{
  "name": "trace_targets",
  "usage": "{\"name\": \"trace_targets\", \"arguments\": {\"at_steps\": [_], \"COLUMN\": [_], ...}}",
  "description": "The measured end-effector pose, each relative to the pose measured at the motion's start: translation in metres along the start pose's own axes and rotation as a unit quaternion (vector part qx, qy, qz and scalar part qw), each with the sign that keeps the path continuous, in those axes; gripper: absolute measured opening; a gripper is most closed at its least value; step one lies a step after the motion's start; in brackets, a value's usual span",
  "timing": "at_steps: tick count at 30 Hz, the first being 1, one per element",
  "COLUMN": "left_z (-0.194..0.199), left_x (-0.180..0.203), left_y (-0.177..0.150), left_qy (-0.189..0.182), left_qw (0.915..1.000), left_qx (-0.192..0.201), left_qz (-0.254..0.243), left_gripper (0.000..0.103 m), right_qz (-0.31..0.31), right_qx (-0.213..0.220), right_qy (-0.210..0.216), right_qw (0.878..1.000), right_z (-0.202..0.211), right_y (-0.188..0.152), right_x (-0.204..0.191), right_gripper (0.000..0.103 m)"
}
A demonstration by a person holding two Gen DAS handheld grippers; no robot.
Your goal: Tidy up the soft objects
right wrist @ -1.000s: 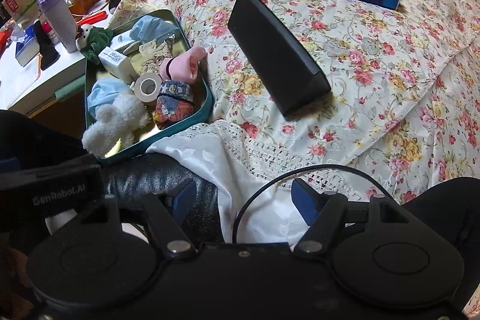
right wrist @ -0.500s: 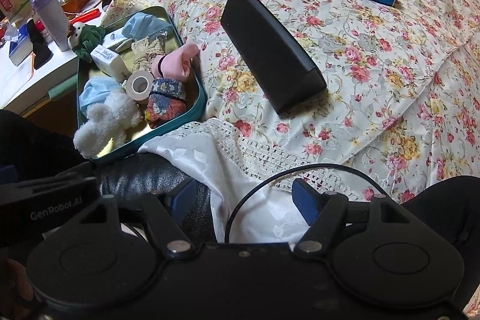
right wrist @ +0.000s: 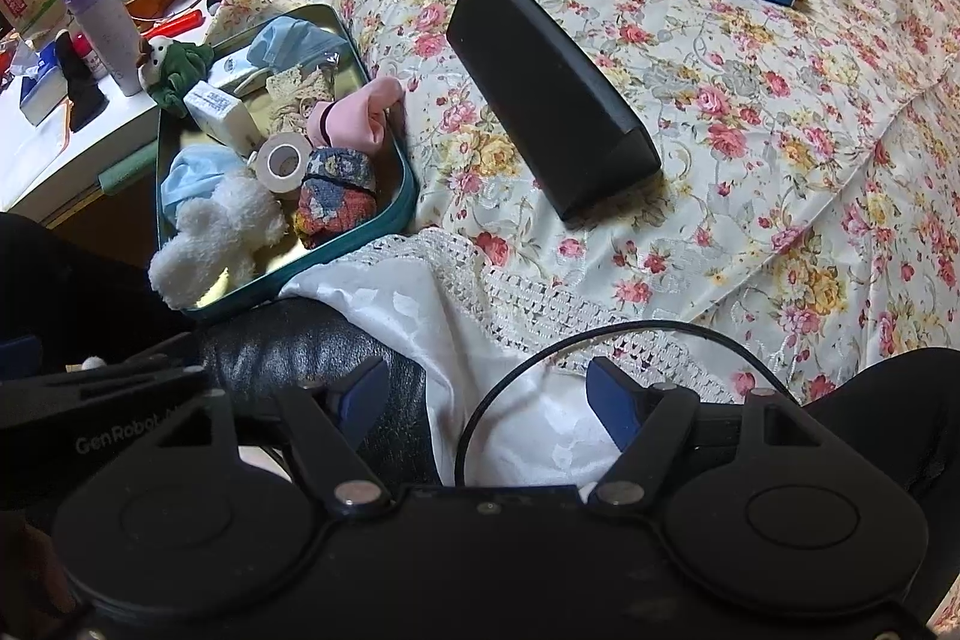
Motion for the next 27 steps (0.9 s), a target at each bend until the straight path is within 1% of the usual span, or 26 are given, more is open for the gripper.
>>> {"name": "trace_targets", "arguments": {"at_steps": [11,22,27], "left_z": [-0.0057,-0.0081,-0.0072], "left_x": [0.0015,0.0027,0.0016], "left_y": [-0.0041,-0.0062,-0.0058], "left_qy": [0.0,-0.006,-0.001], "left_qw": [0.9999,0.9998,0.9999], "left_qx": [-0.013,-0.02,-0.017], "left_qz": [-0.004,-0.002,-0.002], "left_gripper": [0.1,0.1,0.1], "right_qz": [0.003,0.002,0.001], "right_qx": [-0.026,-0.026,-0.024], "right_qy": [-0.007,-0.003,-0.004], "right_qw": [1.0,1.0,1.0], "right_z": [-0.0105,-0.0099,-0.0095], "right_y": [-0.0052,-0.0045,-0.004], "right_x": [0.0013,0.0006,0.0004], "right_gripper": [0.072,0.073,0.073]}}
Point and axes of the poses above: each gripper's, at about its wrist camera, not at the fingertips, and z roughly against the way its jaws point, x to its right, y to its top, the point moved 10 cm from there along -z, roughly the way its jaws point, and after that the axes turned 11 degrees about -z, right-handed, at the moved point
